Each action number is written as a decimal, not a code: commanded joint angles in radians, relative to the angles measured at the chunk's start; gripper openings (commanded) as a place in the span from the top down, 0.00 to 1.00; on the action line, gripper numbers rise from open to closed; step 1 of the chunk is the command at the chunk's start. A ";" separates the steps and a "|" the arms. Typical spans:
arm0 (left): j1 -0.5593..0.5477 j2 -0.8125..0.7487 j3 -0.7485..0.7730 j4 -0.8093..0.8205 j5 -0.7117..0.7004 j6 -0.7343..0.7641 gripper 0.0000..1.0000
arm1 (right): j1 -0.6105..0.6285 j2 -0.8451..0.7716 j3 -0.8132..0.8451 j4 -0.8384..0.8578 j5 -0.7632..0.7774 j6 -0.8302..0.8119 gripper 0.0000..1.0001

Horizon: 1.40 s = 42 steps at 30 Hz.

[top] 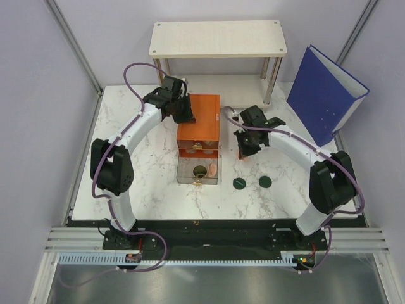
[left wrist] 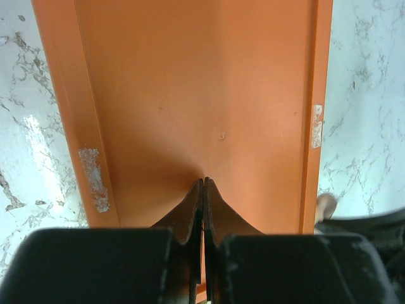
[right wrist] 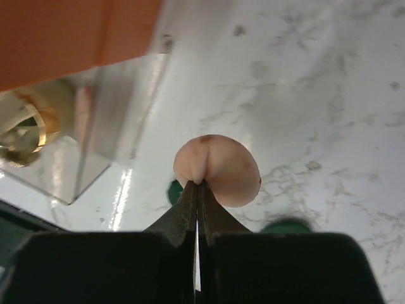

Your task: Organize the makeup

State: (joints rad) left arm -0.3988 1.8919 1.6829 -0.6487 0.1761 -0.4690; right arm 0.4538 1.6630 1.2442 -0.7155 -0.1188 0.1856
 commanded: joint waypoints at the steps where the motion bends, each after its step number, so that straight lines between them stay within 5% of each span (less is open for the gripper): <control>1: 0.002 0.079 -0.012 -0.101 -0.027 0.058 0.98 | 0.098 0.010 0.129 -0.045 -0.166 -0.020 1.00; 13: 0.005 0.082 -0.014 -0.101 -0.032 0.050 0.98 | 0.221 0.193 0.356 -0.078 -0.295 0.008 0.97; 16: 0.011 0.084 -0.011 -0.103 -0.033 0.050 0.98 | 0.224 0.216 0.359 -0.078 -0.306 0.005 0.83; 20: 0.015 0.087 0.000 -0.103 -0.032 0.052 0.98 | 0.223 0.233 0.383 -0.111 -0.280 -0.012 0.49; 23: 0.017 0.091 0.004 -0.108 -0.032 0.052 0.98 | 0.223 0.215 0.383 -0.116 -0.234 -0.020 0.38; 32: 0.017 0.092 0.001 -0.108 -0.033 0.050 0.98 | 0.171 0.052 0.151 -0.111 -0.055 -0.031 0.46; 42: 0.017 0.090 -0.011 -0.106 -0.029 0.044 0.98 | -0.042 -0.127 -0.184 -0.087 0.186 0.052 0.48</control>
State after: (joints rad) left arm -0.3893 1.9175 1.7103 -0.6445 0.1951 -0.4694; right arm 0.4637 1.6192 1.1458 -0.8124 -0.0704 0.1936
